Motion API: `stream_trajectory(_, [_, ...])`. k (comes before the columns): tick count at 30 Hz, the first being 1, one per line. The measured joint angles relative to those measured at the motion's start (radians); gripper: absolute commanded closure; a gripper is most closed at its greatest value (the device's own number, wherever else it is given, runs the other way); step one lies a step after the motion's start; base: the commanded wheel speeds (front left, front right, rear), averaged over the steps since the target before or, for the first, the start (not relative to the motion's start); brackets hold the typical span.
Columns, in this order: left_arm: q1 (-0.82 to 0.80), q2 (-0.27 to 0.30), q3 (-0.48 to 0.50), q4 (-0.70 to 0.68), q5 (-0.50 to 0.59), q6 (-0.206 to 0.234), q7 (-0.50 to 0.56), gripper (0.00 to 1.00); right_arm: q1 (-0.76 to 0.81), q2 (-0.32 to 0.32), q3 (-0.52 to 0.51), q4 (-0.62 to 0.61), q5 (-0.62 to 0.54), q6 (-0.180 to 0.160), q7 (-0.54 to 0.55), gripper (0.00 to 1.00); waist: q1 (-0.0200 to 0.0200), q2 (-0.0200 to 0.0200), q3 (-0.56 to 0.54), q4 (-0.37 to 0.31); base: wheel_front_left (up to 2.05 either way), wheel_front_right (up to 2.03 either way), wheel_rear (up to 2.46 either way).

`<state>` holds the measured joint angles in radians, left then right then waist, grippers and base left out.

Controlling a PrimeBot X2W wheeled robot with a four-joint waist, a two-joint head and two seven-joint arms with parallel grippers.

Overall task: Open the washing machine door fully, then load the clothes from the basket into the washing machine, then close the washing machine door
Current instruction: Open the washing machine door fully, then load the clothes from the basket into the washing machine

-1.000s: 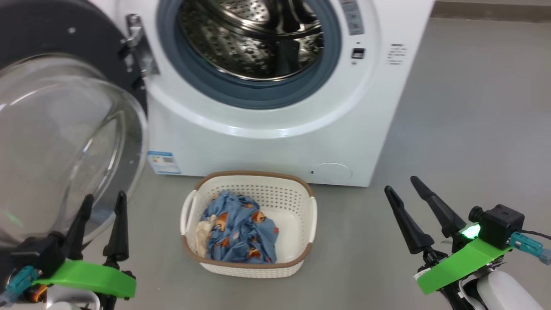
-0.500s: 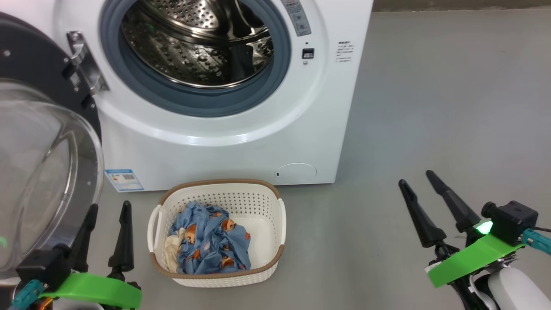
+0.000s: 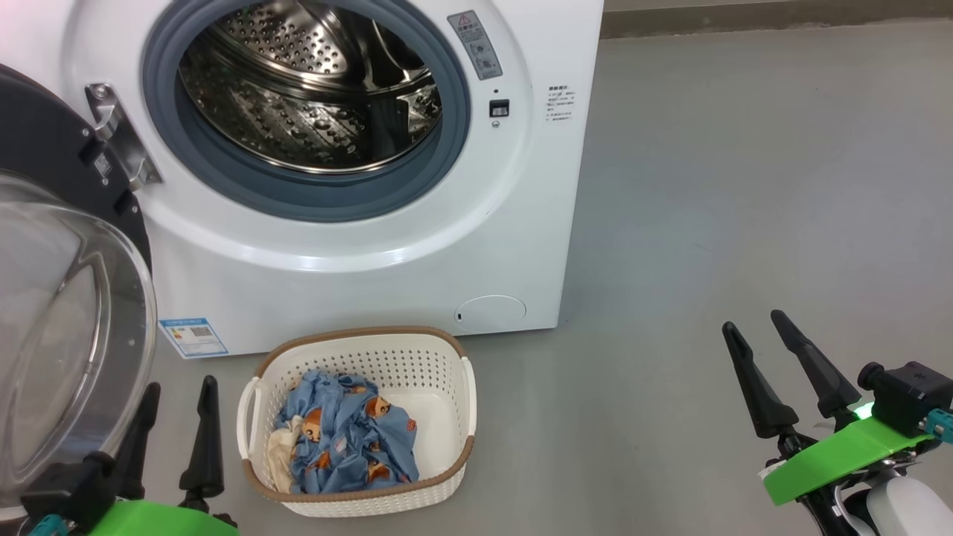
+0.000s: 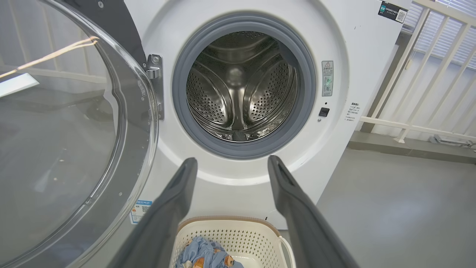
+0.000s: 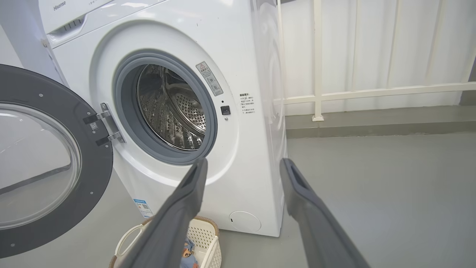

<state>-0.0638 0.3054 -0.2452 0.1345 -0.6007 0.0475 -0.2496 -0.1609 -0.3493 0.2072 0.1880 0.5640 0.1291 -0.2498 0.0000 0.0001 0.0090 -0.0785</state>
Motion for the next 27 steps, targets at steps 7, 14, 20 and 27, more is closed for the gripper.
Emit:
stream_trajectory(7, [0.012,-0.012,0.019,-0.012,0.010,-0.010,0.000,0.00,0.004,-0.003,-0.020,0.002,0.000,0.000,0.000,0.00,0.0000,0.0000,-0.001,-0.001,0.00,0.00,0.00])
stream_trajectory(14, [0.021,-0.024,0.027,-0.012,0.021,-0.026,0.000,0.00,0.019,-0.002,-0.024,0.006,0.000,0.000,0.000,0.00,0.0000,0.0000,-0.005,0.003,0.00,0.00,0.00])
stream_trajectory(20, [0.021,-0.031,0.034,-0.010,0.032,-0.034,0.000,0.00,0.019,-0.002,-0.024,0.006,0.000,0.000,0.000,0.00,0.0000,0.0000,-0.007,0.004,0.00,0.00,0.00])
stream_trajectory(27, [0.021,-0.033,0.043,-0.009,0.048,-0.035,0.000,0.00,0.019,-0.002,-0.024,0.006,0.000,0.000,0.000,0.00,0.0000,0.0000,-0.004,0.004,0.00,0.00,0.00])
